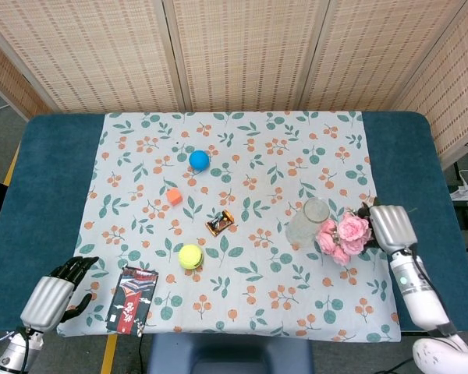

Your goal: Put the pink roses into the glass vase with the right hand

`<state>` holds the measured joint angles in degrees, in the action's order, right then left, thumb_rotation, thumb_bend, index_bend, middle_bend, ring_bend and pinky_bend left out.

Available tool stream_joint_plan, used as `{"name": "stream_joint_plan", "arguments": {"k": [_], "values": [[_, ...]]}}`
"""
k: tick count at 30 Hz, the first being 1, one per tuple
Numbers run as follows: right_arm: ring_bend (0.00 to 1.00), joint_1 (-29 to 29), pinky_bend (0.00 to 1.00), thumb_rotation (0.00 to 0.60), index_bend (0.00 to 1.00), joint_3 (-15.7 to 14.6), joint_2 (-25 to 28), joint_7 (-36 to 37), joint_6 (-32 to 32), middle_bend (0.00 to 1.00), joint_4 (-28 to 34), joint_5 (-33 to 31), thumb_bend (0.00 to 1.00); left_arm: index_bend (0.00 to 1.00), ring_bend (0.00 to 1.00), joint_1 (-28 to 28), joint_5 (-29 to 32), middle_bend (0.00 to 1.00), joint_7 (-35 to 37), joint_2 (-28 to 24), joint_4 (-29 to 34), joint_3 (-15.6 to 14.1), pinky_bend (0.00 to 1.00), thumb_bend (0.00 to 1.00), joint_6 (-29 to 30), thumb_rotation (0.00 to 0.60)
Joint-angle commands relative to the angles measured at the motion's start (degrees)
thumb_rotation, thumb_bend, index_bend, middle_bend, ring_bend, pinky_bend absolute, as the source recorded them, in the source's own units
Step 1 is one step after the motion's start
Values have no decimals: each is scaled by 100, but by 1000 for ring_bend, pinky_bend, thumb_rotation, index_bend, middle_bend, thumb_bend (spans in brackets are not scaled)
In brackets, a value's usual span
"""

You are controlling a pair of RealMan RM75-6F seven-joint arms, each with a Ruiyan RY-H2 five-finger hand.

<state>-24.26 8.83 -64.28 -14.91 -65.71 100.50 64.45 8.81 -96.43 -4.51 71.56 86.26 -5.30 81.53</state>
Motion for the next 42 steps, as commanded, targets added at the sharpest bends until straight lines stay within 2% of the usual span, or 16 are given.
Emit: {"name": "stream_joint_plan", "arguments": {"k": [1,4,8,13,18,20,26,31,42], "values": [[952,405,1000,600,844,85,1118,697,-328,946,1260,337,67,111,155,2,-8,178,-6,2,6,-3,365,380,-1,600],[952,545,1000,600,844,118,1793,1431,-158,946,1795,481,67,111,156,4,-30,178,-26,6,12,-11,365,380,-1,600],[952,706,1000,600,844,169,2367,2333,-122,946,2020,857,67,111,155,2,-28,178,-24,8,11,-8,365,378,5,600],[952,763,1000,600,846,288,2328,3556,-278,946,1908,1390,67,111,156,7,-17,178,-21,14,3,-8,365,380,-16,600],[953,621,1000,600,847,383,2246,5434,-251,946,1789,2206,67,111,155,6,-15,178,-17,15,-2,-8,365,380,-14,600],[953,598,1000,600,847,380,2249,5849,-330,946,1726,2468,67,111,155,5,-3,178,-10,14,-7,-3,365,380,-18,600],[953,621,1000,600,850,300,2127,6369,-845,946,1656,3161,67,111,156,7,-5,178,6,14,-12,0,365,380,-13,600],[952,574,1000,600,851,249,2017,6555,-980,946,1545,3326,67,111,156,8,-21,178,-13,15,-6,-9,365,380,-14,600],[952,180,1000,600,852,339,1513,7604,-776,946,776,2734,67,111,155,17,7,177,-38,31,-20,-17,365,380,-70,600]]}}
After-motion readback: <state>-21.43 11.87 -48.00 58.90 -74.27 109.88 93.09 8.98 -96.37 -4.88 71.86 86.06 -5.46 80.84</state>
